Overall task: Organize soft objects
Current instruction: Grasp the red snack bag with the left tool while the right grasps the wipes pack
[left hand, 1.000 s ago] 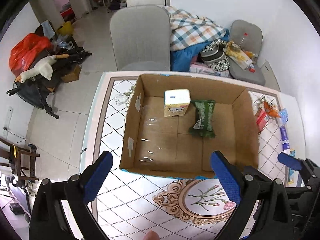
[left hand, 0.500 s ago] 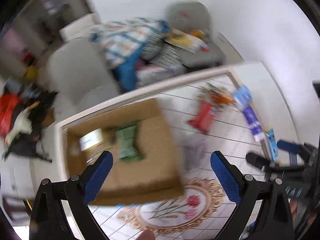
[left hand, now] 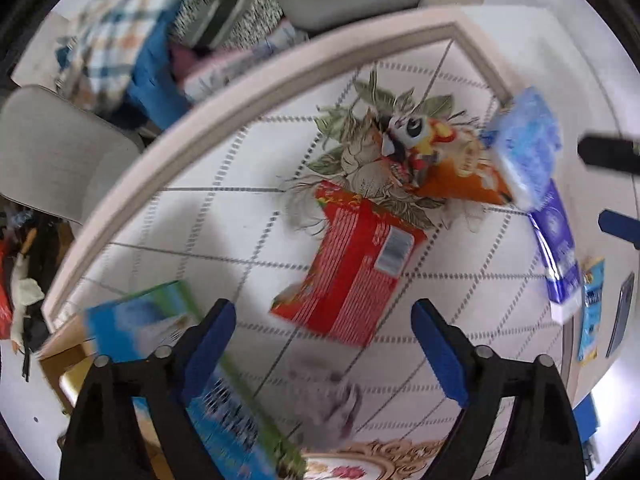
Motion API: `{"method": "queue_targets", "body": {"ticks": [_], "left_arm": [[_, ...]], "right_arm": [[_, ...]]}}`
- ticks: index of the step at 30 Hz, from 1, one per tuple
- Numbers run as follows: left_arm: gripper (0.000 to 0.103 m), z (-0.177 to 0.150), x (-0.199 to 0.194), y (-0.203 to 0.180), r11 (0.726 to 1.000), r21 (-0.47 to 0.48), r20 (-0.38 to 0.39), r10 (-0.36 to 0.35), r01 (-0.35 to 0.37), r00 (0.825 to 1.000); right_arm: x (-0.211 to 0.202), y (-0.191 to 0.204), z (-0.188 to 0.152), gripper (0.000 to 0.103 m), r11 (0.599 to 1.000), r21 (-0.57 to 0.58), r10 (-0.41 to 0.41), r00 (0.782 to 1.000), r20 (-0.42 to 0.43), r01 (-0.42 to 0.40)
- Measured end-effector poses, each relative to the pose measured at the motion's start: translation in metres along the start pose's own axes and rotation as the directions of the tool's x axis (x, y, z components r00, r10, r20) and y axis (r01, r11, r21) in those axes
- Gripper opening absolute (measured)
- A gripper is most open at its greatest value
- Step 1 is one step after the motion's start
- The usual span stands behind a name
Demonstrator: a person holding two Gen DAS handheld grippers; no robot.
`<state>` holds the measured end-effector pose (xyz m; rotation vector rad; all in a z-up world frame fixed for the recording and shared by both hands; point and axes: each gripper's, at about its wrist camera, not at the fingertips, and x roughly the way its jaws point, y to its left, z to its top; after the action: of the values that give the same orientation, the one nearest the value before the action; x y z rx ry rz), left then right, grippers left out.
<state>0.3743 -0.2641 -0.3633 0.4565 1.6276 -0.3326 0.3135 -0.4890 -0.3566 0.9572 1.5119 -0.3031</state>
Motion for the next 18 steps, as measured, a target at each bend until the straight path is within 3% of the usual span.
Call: {"method": "queue_targets", "body": {"ticks": [4, 8, 10, 12, 16, 18], "left_arm": [[0.083, 0.014, 0.031, -0.002, 0.999, -0.015, -0.073, -0.032, 0.031, 0.997], [0.083, 0.016, 0.050, -0.004, 0.999, -0.011, -0.108, -0.034, 0.033, 0.994], [0.081, 0.014, 0.057, -0.008, 0.999, -0.010, -0.126, -0.038, 0.037, 0.991], [0.074, 0.013, 0.059, -0.010, 0.999, -0.022, -0.130, -0.051, 0.049, 0.990], [0.060, 0.010, 0.055, -0.011, 0.994, -0.085, -0.114, -0.071, 0.061, 0.991], [0.058, 0.006, 0.053, -0.008, 0.987, -0.125, -0.106, -0.111, 0.097, 0.988]], "right_arm": [[0.037, -0.011, 0.038, 0.100, 0.993, 0.113, 0.035, 0.998, -0.049, -0.030], [0.063, -0.010, 0.061, 0.091, 0.988, 0.155, 0.031, 0.996, -0.088, -0.017], [0.072, -0.007, 0.069, 0.088, 0.991, 0.134, -0.011, 0.995, -0.096, 0.024], [0.080, 0.001, 0.073, 0.071, 0.993, 0.083, -0.076, 0.991, -0.113, 0.086], [0.085, 0.015, 0.074, 0.061, 0.986, -0.039, -0.165, 0.978, -0.125, 0.162], [0.087, 0.021, 0.071, 0.057, 0.972, -0.118, -0.219, 0.968, -0.119, 0.206]]}}
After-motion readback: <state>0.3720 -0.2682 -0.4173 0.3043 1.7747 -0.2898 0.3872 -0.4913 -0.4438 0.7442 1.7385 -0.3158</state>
